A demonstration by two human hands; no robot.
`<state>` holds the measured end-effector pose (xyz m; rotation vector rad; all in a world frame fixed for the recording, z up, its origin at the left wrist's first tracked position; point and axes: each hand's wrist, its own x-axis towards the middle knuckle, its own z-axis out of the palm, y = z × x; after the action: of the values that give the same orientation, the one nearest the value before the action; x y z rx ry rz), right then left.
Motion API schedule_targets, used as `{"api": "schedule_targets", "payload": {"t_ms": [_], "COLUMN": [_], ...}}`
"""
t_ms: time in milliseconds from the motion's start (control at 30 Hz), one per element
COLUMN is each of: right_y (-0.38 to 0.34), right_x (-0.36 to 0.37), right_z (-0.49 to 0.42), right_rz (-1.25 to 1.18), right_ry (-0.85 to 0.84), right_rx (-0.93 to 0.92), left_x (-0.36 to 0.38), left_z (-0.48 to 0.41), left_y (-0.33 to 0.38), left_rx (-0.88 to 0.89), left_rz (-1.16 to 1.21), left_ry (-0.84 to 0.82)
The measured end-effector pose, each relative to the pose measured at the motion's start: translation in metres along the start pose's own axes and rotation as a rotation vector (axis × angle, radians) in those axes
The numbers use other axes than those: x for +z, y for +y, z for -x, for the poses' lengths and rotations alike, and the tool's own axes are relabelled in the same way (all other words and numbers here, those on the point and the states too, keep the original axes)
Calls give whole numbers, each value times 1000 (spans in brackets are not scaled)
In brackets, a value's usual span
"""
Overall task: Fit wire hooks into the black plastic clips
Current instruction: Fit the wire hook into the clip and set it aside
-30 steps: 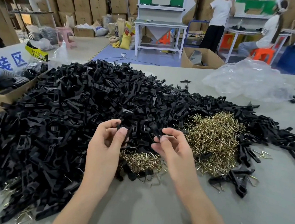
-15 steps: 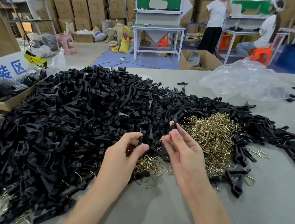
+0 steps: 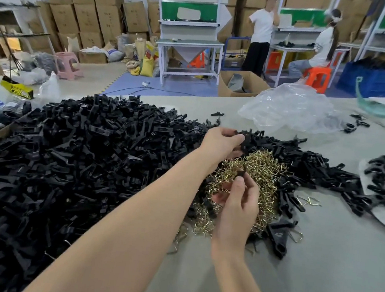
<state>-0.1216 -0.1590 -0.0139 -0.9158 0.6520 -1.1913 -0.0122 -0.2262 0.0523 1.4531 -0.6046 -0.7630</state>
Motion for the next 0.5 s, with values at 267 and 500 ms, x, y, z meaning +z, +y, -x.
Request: {"api": "schedule_targets", "payload": {"t_ms": [267,500], "right_y": [2,9], "right_x": [-5,5], "right_z": [-3,7], "right_rz": [2,174], "right_ry": [50,-161], "right_rx": [-17,-18], "left_x": [37,-97], "left_z": [-3,13], "left_y": [45,20], "left_rx": [-38,241], "left_rz": [94,-952], "left_ry": [-199,290]}}
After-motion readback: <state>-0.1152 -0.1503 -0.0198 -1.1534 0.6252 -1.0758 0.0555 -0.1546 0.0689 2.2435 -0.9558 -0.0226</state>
